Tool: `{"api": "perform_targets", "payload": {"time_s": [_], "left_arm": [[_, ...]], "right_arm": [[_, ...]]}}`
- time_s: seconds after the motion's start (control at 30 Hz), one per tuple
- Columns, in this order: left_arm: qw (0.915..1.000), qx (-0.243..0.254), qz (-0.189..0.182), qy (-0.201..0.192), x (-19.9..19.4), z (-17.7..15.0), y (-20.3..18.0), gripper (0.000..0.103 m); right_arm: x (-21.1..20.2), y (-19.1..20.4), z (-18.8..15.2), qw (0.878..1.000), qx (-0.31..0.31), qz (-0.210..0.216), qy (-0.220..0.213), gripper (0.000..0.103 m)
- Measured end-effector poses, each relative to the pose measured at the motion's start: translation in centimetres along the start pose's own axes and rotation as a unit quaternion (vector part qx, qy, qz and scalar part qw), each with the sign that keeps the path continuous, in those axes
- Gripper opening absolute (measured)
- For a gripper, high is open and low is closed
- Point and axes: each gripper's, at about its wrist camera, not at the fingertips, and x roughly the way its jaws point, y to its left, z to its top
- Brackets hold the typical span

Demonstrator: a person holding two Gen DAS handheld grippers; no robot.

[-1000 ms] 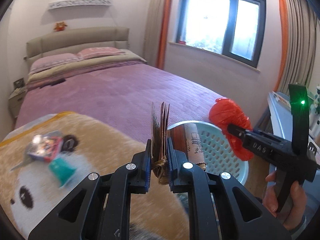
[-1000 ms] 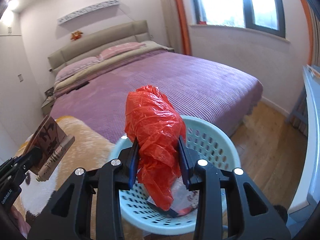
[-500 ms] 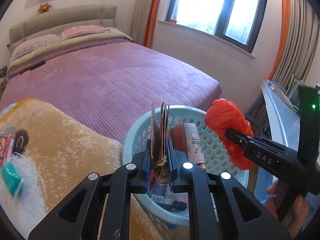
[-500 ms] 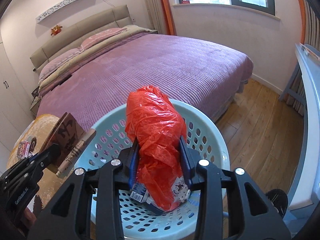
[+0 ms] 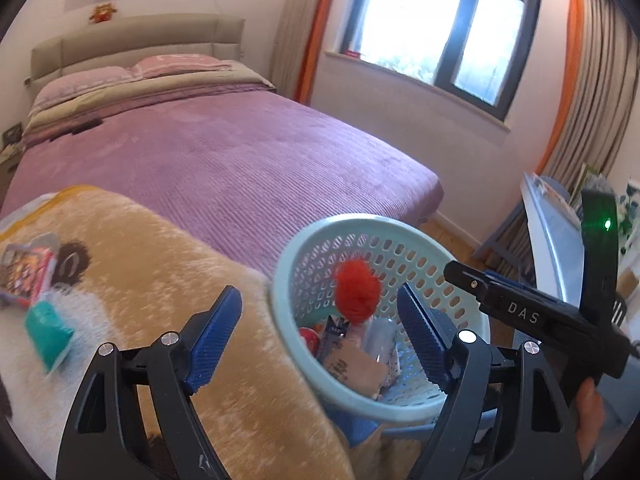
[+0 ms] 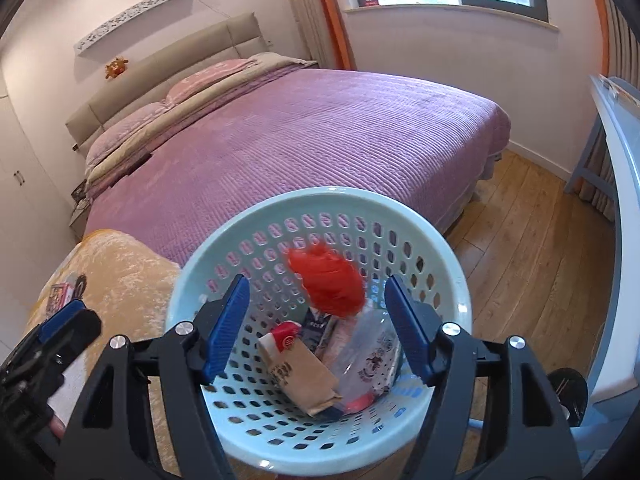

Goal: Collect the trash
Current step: 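Grasp the blue-red card box with left tool while right tool grasps the teal packet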

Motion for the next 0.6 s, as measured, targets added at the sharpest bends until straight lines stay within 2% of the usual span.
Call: {"api": "perform_targets", "payload": {"time_s": [0.2,0.37,0.47,0.6], "left_arm": [[0.9988,-0.041,0.007,-0.026,-3.9,-0.4,2.7,0.078],[0.9958,-0.057,0.044,-0.057,-8.0,-1.0,5.4,0.078],[0.9901,-0.076,0.086,-0.082,-10.2,-1.5,7.6,0.083],[0.9798,-0.091,0.153,-0.09,-11.9,-2.2,11.2,0.083]], "right_arm": [[-1.7,2.0,0.1,1.0,-0.017,0.021,-0.013,0.066],[-3.5,4.8,-0.1,0.998,-0.04,0.045,-0.029,0.067],[-3.9,6.5,-0.7,0.997,-0.036,0.056,-0.032,0.071],[-3.5,10.7,-2.4,0.994,-0.063,0.093,-0.018,0.071]]}}
